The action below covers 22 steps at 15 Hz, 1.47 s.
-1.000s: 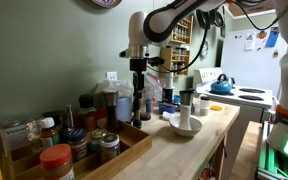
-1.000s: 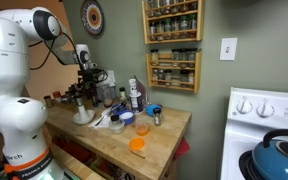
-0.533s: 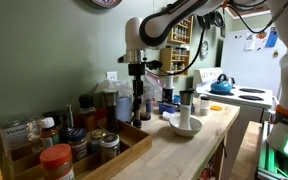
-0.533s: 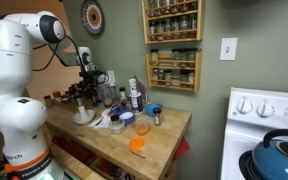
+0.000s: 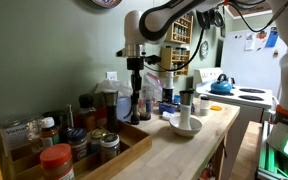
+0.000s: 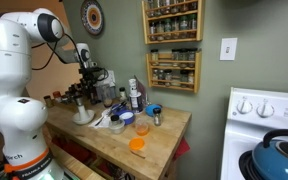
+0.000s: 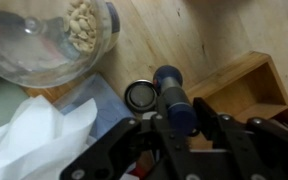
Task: Put the torch on top of the bottle
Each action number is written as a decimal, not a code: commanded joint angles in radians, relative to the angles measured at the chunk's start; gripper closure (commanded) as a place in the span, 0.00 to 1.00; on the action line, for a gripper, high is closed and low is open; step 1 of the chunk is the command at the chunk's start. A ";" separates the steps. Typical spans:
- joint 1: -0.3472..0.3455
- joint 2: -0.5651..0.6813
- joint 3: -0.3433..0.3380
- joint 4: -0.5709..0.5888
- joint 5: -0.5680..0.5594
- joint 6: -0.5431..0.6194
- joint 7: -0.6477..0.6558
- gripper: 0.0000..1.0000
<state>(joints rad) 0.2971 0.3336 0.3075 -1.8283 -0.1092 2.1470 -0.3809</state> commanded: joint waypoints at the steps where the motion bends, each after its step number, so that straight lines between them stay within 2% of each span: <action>1: 0.013 -0.127 0.003 -0.022 -0.028 -0.079 0.032 0.92; 4: 0.032 -0.202 -0.007 0.010 -0.102 -0.216 0.122 0.92; 6: 0.016 -0.223 0.001 0.058 -0.066 -0.308 0.073 0.92; 8: 0.002 -0.216 0.006 0.086 0.006 -0.309 -0.038 0.92; 9: 0.013 -0.222 0.003 0.070 -0.041 -0.287 0.036 0.67; 10: 0.010 -0.224 0.003 0.079 -0.024 -0.294 0.007 0.67; 11: 0.009 -0.223 0.003 0.082 -0.016 -0.295 -0.007 0.92; 12: -0.005 -0.248 -0.005 0.064 0.017 -0.265 -0.005 0.92; 15: -0.040 -0.292 -0.029 0.084 0.110 -0.326 -0.024 0.92; 19: -0.061 -0.309 -0.070 0.136 0.020 -0.453 0.149 0.92; 21: -0.057 -0.312 -0.069 0.131 -0.020 -0.452 0.216 0.92; 22: -0.064 -0.305 -0.074 0.138 0.012 -0.434 0.147 0.67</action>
<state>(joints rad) 0.2324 0.0261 0.2337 -1.6955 -0.0970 1.7172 -0.2338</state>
